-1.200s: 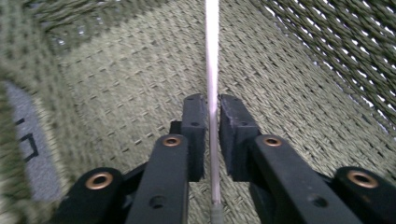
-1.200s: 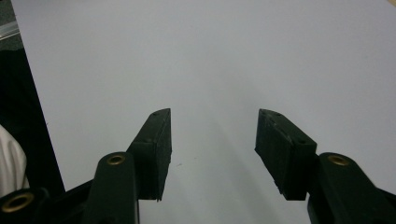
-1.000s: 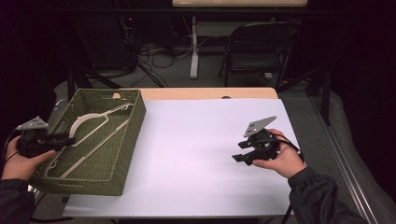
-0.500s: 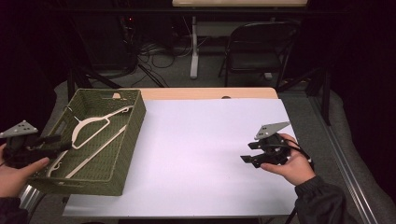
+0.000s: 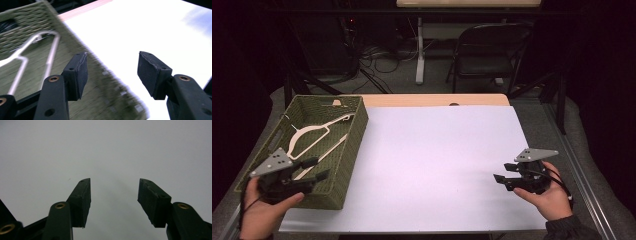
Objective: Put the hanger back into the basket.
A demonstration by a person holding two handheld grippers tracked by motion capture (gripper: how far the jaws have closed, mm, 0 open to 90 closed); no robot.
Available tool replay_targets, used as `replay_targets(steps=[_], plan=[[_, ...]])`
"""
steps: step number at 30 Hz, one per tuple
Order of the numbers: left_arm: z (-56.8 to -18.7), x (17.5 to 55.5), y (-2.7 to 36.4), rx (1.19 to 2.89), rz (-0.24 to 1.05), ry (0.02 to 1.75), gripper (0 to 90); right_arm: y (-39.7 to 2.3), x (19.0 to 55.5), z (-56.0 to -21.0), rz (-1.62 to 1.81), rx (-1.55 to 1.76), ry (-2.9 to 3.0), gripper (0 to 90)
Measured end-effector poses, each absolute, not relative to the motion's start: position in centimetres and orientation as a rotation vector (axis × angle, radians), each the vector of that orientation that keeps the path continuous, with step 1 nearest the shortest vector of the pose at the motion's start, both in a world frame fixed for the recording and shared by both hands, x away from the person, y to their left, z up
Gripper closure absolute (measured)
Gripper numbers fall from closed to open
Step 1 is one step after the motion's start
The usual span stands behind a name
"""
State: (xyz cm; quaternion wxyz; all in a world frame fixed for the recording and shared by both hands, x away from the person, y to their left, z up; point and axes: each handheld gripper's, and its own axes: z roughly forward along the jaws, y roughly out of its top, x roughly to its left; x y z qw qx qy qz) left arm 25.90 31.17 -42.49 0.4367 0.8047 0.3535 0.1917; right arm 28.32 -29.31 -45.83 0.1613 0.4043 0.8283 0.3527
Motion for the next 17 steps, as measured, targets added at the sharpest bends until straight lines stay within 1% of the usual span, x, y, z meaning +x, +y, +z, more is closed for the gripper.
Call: replay_targets(steps=[3, 4, 5, 9, 17], plan=[[-43.5, 26.1, 29.3, 2.029, 0.456, 0.847, 41.4, -29.9, 27.9, -47.2, 1.005, 1.211, 2.32, 43.4], [-43.8, 26.2, 28.8, 2.037, 0.451, 0.842, 41.4, -29.9, 27.9, -47.2, 1.005, 1.211, 2.32, 43.4], [-44.1, 26.3, 28.4, 2.047, 0.453, 0.833, 41.5, -29.8, 27.9, -48.0, 0.988, 1.231, 2.3, 43.4], [-44.8, 26.4, 26.9, 2.066, 0.447, 0.799, 42.0, -29.4, 27.9, -49.3, 0.981, 1.254, 2.25, 43.4], [-45.9, 26.4, 24.5, 2.063, 0.383, 0.767, 41.9, -28.9, 27.9, -50.7, 1.031, 1.263, 2.158, 43.6]])
